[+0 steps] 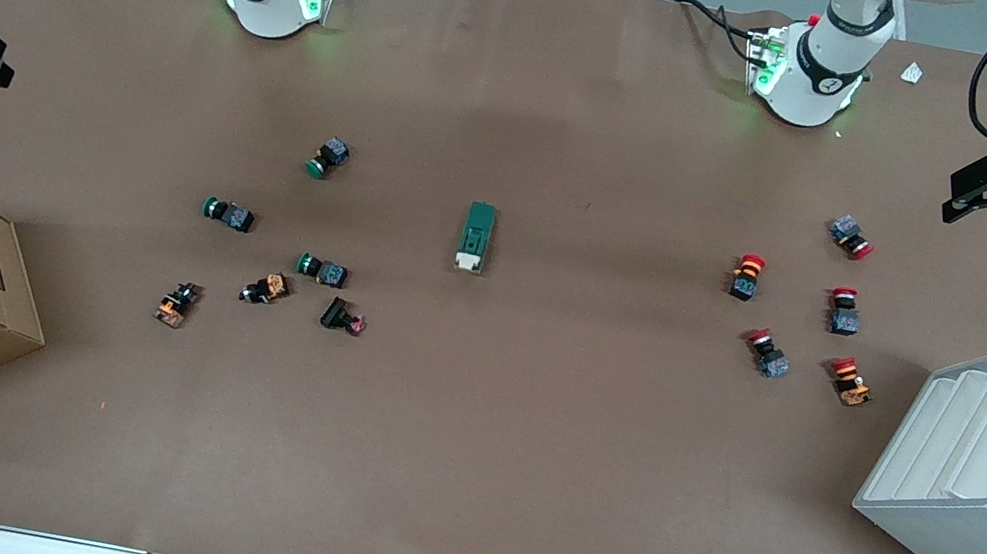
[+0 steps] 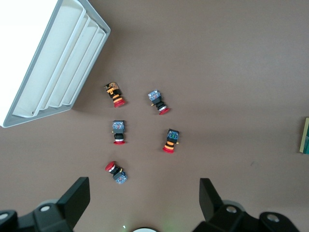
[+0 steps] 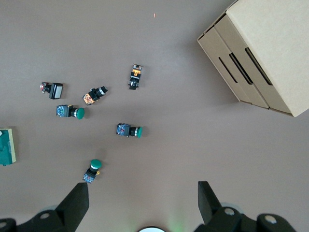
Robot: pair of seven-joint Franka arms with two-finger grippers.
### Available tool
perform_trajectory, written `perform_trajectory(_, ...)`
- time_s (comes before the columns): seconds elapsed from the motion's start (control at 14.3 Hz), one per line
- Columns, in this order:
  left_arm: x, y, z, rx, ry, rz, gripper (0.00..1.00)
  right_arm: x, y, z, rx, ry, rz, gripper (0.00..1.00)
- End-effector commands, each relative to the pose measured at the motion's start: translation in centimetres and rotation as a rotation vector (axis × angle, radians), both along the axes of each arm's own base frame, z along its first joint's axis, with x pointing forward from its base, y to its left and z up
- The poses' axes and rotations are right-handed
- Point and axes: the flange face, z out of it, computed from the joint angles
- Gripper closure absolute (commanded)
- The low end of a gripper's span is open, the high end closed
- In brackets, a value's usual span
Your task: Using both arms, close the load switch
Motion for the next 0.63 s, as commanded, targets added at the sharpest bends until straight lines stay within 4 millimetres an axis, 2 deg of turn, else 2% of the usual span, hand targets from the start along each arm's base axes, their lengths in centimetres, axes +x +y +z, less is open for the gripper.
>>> perform_trajectory(0.0,-0.4,-0.6,0.1,-0.01,-0.018,-0.017,0.0,-2.0,-0.1,0.5,0.006,-0.013,0.0,0.0)
perform_trajectory(0.21,-0.4,-0.4,0.4,-0.011,-0.023,-0.034,0.0,-3.3,0.1,1.7,0.006,-0.026,0.003,0.0)
perform_trajectory(0.42,-0.5,-0.7,0.4,-0.009,-0.018,-0.039,0.0,-3.3,0.1,1.5,0.007,-0.016,0.006,0.0)
perform_trajectory(0.56,0.1,-0.1,1.0,-0.01,-0.032,-0.028,0.0,-3.3,0.2,1.7,0.008,-0.022,0.008,0.0)
